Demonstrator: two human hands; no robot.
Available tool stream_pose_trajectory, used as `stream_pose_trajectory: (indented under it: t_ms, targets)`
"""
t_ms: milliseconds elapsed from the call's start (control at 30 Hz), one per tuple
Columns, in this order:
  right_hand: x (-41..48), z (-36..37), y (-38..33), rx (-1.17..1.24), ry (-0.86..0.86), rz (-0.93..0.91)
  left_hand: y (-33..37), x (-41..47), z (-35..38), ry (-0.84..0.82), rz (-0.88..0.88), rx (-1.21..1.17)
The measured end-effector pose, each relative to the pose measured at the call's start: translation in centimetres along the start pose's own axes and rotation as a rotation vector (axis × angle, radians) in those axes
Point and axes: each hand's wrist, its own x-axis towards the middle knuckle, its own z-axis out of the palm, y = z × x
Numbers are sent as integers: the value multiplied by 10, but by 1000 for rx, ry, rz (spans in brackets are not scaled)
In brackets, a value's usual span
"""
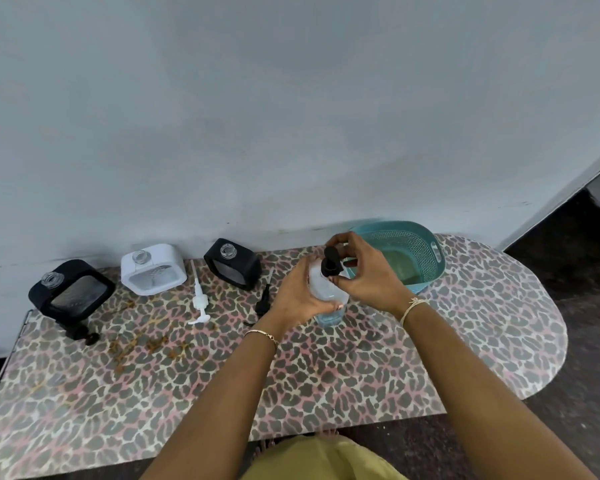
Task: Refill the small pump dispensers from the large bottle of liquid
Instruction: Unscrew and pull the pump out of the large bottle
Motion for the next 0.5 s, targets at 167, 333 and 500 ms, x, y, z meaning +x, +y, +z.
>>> stream_pose_trajectory:
  t_ms: [167, 333, 500]
  targets:
    - [2, 6, -2, 19, 22, 63, 2, -1, 3, 0, -3, 12]
    - [5, 12, 1, 155, 39, 69, 2, -3, 2, -14, 13, -2]
    - [2, -5, 8, 124, 29, 106, 6, -3, 3, -20, 13, -29]
